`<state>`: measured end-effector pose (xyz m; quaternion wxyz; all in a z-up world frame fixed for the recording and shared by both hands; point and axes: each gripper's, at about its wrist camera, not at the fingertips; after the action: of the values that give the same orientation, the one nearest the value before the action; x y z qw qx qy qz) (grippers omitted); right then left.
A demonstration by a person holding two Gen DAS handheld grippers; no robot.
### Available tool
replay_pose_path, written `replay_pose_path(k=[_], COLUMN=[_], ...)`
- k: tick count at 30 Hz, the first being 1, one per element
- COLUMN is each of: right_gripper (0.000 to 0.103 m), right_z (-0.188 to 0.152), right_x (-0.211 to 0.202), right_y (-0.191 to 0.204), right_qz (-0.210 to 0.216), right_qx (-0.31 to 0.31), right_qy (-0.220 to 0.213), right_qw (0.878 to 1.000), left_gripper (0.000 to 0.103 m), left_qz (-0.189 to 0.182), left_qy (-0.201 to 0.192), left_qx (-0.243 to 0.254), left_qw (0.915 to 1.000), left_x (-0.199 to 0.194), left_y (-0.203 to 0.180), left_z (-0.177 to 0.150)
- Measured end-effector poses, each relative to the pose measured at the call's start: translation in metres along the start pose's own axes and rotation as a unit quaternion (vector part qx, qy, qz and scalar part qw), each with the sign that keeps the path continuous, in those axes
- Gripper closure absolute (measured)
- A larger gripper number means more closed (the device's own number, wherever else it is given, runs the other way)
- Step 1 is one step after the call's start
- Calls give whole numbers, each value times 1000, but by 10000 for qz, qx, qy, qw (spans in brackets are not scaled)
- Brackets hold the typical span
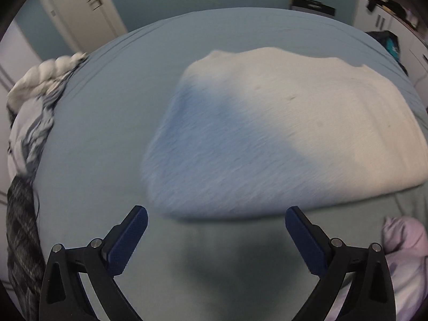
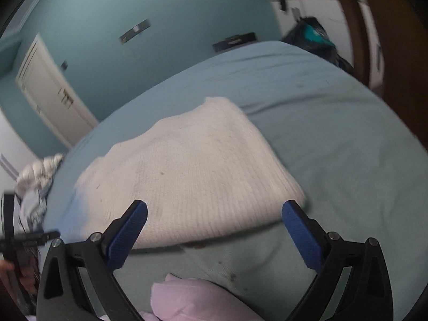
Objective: Fold small clothes
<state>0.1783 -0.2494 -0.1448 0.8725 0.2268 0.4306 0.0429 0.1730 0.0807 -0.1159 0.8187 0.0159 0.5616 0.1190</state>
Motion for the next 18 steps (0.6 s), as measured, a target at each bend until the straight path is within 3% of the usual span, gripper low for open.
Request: replay_pose_path(k=[4,9,10,13,15,18], right_gripper=[4,4,7,33,34,34], right_z=[-11,-29,-32,-38,-39,-32], right_x=[22,23,25,27,32,39], right_y=[-40,-70,-73,-74,-69,-62], right_qz=[425,904,945,1223,1348,1560], right_qx=[1013,2110,2242,2543,2691,2900], right_qy=[388,603,636,791,979,916], right_qw=[9932,9714,9679,9561,9486,9398], left_gripper=[0,0,0,0,0,0], left_qz=[34,-171,-150,40,-9,-250], left_qy=[81,287,304,234,189,260], left_qx=[-388,-1006,-1024,-1060,-1134,-1321], left_qw=[9992,9944,9942,9941,9934,9906], left_x=[35,65,57,60,56,61], left_y=[35,61,61,60,56,63], left_z=[-42,-40,-40,-32,-30,-28])
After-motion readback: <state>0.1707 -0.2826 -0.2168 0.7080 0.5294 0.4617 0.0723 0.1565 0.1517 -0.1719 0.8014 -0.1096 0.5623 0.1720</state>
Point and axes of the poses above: each gripper's, at about its wrist camera, not at the fingertips, and x roughly the way its jaws point, y to its left, z to its top
